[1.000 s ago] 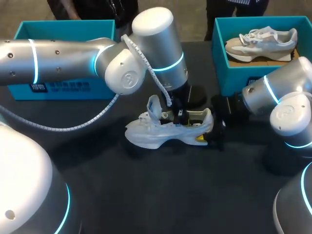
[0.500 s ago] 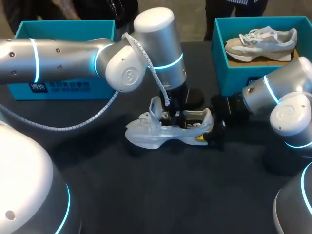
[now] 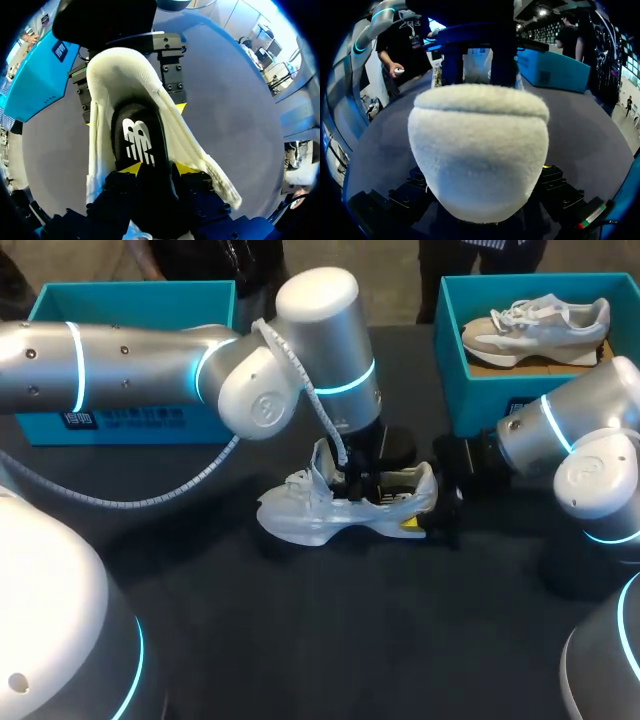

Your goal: Take the shoe out of the shoebox, open the shoe tongue, remove and reinsert the insole, then place the shoe into the shoebox

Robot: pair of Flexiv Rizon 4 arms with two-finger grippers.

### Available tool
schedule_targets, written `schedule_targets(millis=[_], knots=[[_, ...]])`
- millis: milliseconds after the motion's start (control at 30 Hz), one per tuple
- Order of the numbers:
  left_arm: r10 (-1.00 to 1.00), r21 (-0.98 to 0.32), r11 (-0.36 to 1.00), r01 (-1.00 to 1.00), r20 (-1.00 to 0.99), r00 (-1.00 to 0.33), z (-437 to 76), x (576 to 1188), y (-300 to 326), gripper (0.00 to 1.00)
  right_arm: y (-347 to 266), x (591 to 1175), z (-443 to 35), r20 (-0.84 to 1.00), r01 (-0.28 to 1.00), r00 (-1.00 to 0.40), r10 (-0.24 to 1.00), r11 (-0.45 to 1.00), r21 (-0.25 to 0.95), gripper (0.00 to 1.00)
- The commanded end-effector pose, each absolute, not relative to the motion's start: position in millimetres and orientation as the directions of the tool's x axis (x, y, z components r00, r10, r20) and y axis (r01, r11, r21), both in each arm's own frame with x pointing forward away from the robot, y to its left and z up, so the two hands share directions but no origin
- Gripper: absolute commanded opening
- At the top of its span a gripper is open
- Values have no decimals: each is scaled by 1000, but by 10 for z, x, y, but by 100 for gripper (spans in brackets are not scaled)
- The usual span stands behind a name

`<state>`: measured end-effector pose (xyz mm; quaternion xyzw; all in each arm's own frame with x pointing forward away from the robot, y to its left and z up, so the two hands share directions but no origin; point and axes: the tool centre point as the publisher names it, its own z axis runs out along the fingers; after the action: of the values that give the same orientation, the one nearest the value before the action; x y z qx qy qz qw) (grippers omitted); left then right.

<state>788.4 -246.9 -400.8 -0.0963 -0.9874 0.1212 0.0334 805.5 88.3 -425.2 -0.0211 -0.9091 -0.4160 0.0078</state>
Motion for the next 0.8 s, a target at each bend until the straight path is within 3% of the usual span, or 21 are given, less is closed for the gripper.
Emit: schedule_targets(millis=[33,167,200,267,300,333,800], knots=[[174,-247,954,170,-7,-985,-4103,7817,-2429,38,880,8066,-4260,32,46,-999,33,655,754,0],[163,-236,958,166,-31,-986,-4167,7839,-2408,35,880,8066,-4260,32,46,-999,33,655,754,0],[163,-234,958,166,-31,-986,-4178,7845,-2409,25,880,8066,-4260,32,46,-999,33,655,754,0],[164,-226,959,168,-39,-986,-4189,7852,-2408,16,880,8066,-4260,32,46,-999,33,655,754,0],[164,-223,960,169,-42,-986,-4198,7857,-2408,4,880,8066,-4260,32,46,-999,33,655,754,0],[164,-222,960,170,-46,-985,-4202,7861,-2407,0,880,8066,-4260,32,46,-999,33,655,754,0],[131,-227,962,153,-109,-985,-4021,7935,-2260,0,880,8066,-4260,32,46,-999,33,655,754,0]])
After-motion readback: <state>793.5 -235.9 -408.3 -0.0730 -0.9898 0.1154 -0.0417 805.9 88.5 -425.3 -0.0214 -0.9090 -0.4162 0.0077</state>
